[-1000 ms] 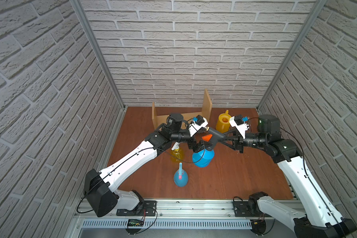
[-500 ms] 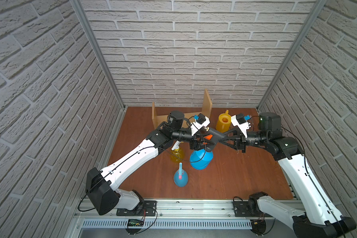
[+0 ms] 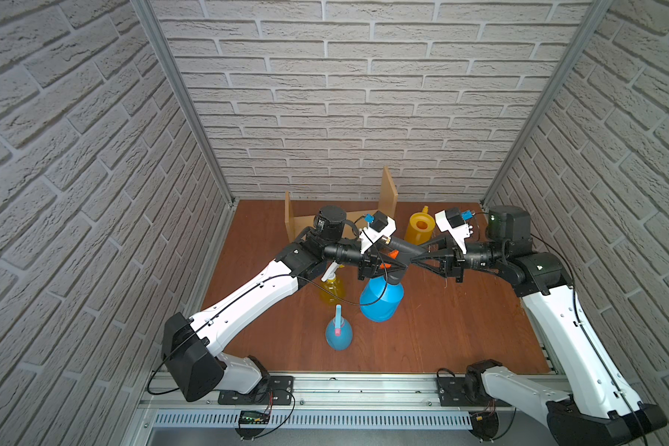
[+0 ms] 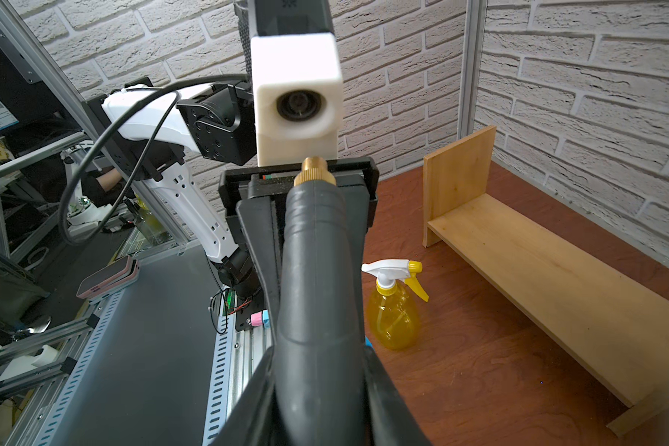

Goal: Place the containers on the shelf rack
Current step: 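Pick up a container from the center of the board.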

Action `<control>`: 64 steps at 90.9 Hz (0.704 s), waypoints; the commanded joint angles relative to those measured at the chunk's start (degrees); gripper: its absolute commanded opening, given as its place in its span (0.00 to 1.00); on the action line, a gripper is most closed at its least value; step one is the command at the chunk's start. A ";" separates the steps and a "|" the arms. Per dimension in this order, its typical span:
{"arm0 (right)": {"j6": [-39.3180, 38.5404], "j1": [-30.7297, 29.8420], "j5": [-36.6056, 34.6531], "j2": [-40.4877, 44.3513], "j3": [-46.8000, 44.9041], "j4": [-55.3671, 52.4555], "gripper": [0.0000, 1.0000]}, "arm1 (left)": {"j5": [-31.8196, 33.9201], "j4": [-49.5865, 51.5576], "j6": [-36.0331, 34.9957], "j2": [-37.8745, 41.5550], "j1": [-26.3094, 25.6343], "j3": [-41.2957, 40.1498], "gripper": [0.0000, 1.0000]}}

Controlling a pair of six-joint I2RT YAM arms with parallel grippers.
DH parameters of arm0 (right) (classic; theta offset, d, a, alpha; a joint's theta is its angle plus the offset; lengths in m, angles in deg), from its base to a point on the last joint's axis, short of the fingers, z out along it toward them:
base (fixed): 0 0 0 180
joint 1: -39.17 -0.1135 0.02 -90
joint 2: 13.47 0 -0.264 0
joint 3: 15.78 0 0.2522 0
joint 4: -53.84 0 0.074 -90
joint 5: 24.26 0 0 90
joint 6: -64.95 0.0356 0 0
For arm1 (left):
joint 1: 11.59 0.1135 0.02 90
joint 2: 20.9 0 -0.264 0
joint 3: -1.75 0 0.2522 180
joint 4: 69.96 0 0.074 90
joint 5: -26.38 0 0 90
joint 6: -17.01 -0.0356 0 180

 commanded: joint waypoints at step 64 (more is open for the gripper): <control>47.60 0.04 -52.10 21.50 -32.25 49.34 0.98 | 54.66 -10.02 -6.02 9.77 6.68 2.05 0.00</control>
